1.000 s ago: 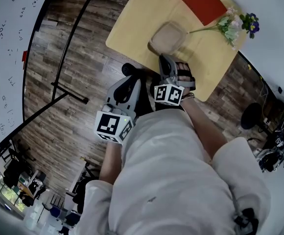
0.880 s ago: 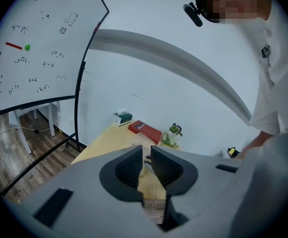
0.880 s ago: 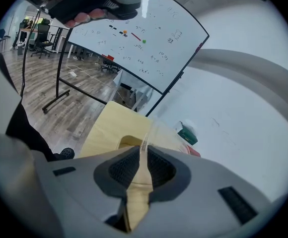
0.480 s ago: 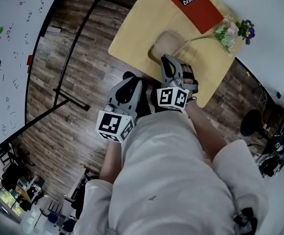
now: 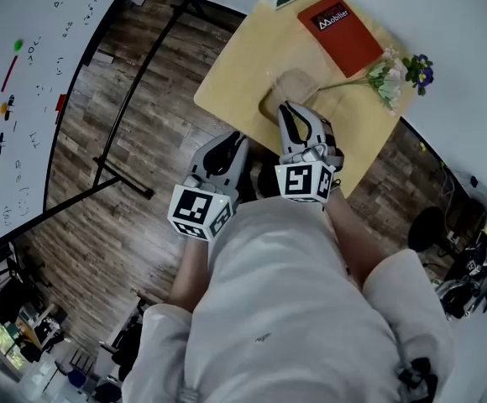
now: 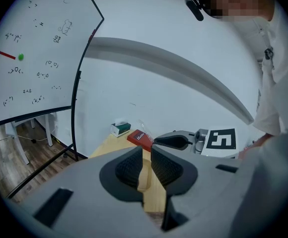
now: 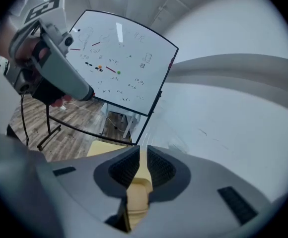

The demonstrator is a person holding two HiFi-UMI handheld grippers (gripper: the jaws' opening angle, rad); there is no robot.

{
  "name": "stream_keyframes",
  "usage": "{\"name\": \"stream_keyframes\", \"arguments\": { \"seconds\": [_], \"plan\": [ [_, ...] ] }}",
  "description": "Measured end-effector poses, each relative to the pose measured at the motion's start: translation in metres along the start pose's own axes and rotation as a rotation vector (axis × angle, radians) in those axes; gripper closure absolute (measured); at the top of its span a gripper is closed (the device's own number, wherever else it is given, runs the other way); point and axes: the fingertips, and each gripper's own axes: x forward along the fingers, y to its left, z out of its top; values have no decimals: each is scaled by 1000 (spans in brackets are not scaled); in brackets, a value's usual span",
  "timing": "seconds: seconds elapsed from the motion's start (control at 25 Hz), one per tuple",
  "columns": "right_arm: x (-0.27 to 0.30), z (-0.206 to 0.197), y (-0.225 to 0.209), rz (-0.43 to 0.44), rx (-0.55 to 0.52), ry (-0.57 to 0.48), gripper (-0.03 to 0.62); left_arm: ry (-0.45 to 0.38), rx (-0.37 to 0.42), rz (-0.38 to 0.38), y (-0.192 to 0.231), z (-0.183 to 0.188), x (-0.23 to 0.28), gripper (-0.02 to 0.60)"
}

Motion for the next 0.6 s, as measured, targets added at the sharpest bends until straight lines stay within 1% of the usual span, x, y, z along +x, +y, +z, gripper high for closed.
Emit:
{"name": "stream_keyframes", "arguments": {
  "seconds": [0.32, 0.6],
  "plan": [
    [-19, 33, -15, 16, 89, -73, 545, -36, 15, -3, -4, 11, 4, 528],
    [-32, 50, -22, 59, 212, -133, 545, -45, 27, -26, -11, 17, 10, 528]
  ]
}}
